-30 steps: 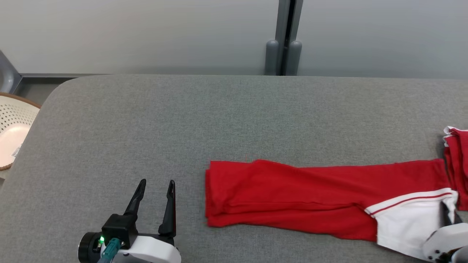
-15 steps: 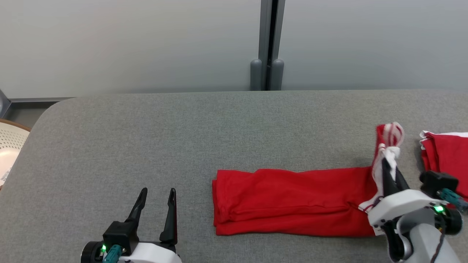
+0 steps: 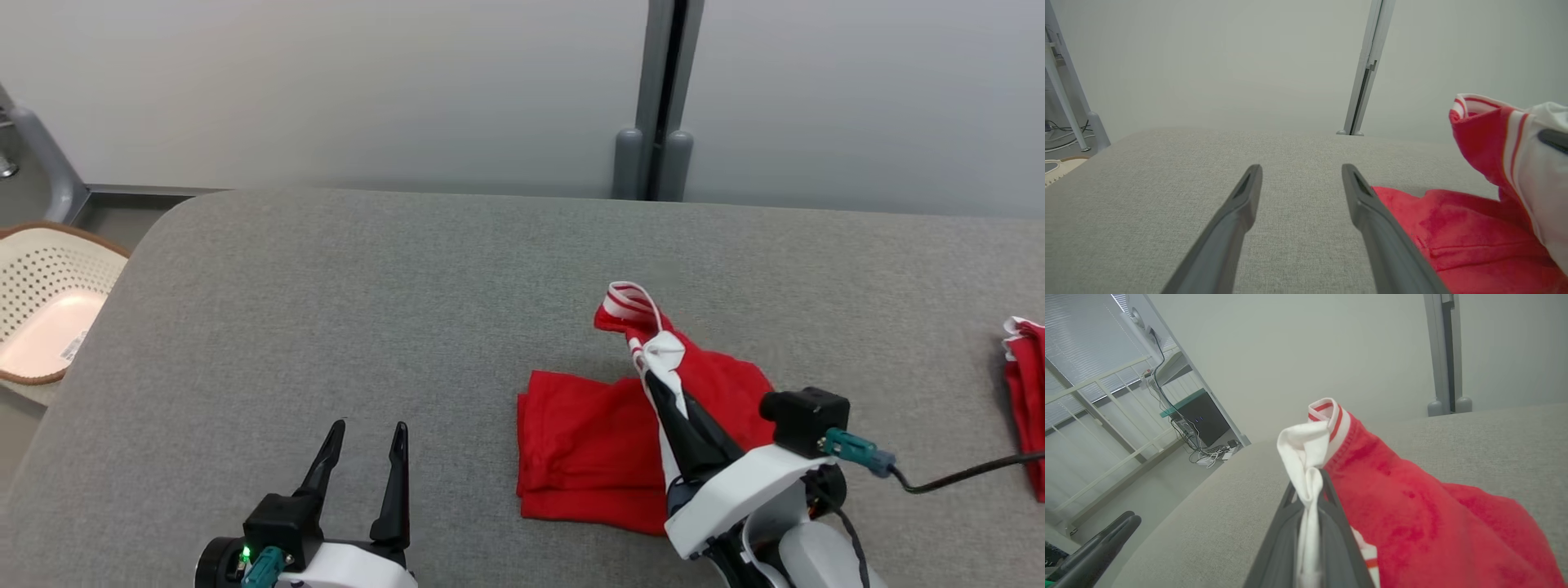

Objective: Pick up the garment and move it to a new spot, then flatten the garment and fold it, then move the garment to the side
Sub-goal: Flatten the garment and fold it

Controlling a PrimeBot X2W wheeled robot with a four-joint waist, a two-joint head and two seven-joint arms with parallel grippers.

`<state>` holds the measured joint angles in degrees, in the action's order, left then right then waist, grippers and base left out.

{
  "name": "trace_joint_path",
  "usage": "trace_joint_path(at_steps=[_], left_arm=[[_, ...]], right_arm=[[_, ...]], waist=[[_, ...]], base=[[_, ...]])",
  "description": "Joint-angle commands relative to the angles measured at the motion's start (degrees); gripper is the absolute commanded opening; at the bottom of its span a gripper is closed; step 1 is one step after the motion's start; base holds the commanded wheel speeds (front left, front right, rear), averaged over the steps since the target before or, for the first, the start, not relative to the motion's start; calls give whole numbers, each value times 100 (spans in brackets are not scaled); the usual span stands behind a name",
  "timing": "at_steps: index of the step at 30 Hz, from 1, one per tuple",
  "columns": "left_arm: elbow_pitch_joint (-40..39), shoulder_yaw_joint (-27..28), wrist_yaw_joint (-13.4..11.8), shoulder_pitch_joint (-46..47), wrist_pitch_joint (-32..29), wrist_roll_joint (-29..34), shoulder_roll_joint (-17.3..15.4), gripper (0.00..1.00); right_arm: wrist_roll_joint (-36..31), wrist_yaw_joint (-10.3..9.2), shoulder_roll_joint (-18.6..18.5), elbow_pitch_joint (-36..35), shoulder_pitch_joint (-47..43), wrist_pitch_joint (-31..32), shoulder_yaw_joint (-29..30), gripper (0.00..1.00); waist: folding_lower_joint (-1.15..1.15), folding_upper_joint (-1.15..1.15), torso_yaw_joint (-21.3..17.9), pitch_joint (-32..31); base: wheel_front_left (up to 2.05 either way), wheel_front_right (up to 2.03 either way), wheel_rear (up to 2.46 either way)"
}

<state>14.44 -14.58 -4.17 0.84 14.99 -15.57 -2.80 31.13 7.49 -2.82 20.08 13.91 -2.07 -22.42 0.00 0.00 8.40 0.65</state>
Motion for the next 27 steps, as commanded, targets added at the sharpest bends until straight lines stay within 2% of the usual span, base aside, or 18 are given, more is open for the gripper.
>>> trace_joint_path(at_steps=[1,10,11,12,17,21,23,27], left_arm=[[11,-5,-10,96,23,-17,-23,100],[80,-176,-20,131,23,-96,-21,100],[91,-195,-22,135,24,-103,-21,100],[101,-203,-23,136,23,-106,-23,100],[134,-181,-55,112,23,-113,-22,100],[145,-147,-54,98,23,-103,-21,100],[122,-142,-56,101,24,-101,-23,100],[49,-108,-77,100,24,-105,-23,100]], right_arm=[[82,-1,-21,91,12,-104,-144,0],[737,-1,-16,1142,490,-689,-980,0],[843,-1,-13,1243,536,-749,-1084,33],[1039,-1,-11,1316,558,-757,-1197,100],[1978,-1,-19,1171,681,-931,-1978,100],[2468,-1,-22,1200,873,-1123,-2220,100],[2449,-1,-19,1369,992,-1199,-2180,100],[1822,-1,-19,1823,1249,-1291,-1889,100]], waist=[[0,0,154,64],[0,0,564,215],[0,0,592,223],[0,0,612,227],[0,0,600,215],[0,0,447,170],[0,0,341,146],[0,0,94,97]], base=[[0,0,0],[0,0,0],[0,0,0],[0,0,0],[0,0,0],[0,0,0],[0,0,0],[0,0,0]])
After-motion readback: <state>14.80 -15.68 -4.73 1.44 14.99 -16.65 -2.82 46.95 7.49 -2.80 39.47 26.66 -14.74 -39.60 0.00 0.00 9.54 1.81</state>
